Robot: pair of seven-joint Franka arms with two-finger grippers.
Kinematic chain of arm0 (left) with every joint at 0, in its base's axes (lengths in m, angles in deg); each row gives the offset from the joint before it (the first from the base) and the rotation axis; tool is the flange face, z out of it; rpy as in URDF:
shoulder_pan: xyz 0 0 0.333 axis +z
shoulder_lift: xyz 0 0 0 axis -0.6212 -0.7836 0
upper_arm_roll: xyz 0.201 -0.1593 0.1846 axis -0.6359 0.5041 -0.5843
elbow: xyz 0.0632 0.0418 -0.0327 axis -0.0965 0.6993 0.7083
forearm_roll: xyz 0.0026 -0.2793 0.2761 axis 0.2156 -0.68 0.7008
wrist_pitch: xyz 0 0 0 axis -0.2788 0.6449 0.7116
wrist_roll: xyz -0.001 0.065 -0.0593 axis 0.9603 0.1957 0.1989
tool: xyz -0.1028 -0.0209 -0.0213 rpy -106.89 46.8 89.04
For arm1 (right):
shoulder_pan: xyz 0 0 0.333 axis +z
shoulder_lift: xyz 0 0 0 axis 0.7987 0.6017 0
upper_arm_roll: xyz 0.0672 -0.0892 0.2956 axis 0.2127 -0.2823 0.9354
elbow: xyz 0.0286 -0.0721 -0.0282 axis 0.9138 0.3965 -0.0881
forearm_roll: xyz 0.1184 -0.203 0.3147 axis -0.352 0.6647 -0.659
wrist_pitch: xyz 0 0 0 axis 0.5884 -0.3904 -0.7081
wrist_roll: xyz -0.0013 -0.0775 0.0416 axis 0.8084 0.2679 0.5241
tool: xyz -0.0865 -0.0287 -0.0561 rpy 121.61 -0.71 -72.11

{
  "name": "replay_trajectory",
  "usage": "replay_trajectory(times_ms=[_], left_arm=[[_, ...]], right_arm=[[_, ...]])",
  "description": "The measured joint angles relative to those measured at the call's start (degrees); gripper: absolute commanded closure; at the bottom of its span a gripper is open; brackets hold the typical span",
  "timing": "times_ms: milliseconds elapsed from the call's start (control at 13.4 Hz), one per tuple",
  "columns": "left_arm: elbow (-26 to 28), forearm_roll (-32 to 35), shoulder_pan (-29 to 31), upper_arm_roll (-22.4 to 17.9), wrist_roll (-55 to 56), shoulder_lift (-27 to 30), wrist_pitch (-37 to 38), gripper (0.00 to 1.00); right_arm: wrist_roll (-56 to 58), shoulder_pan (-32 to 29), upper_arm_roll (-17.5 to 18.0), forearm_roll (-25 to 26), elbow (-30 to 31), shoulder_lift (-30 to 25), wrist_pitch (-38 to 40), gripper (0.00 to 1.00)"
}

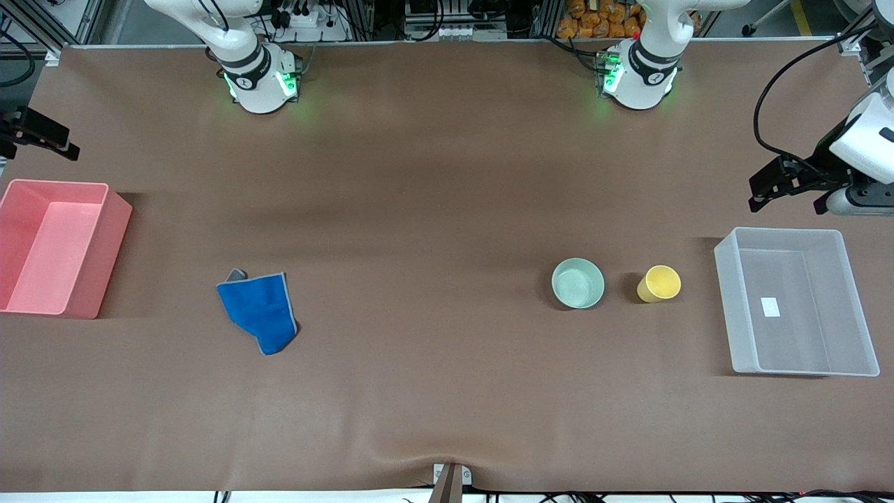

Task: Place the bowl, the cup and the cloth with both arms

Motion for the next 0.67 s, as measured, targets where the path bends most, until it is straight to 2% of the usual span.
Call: replay_trajectory(times_ms=[670], left_arm=[[0.55,-0.31,-0.02,0.17,0.00,-1.39,0.76,0.00]], right_arm=[[-0.08,0.06,0.27,0.00,0.10,0.03,1.04,0.00]])
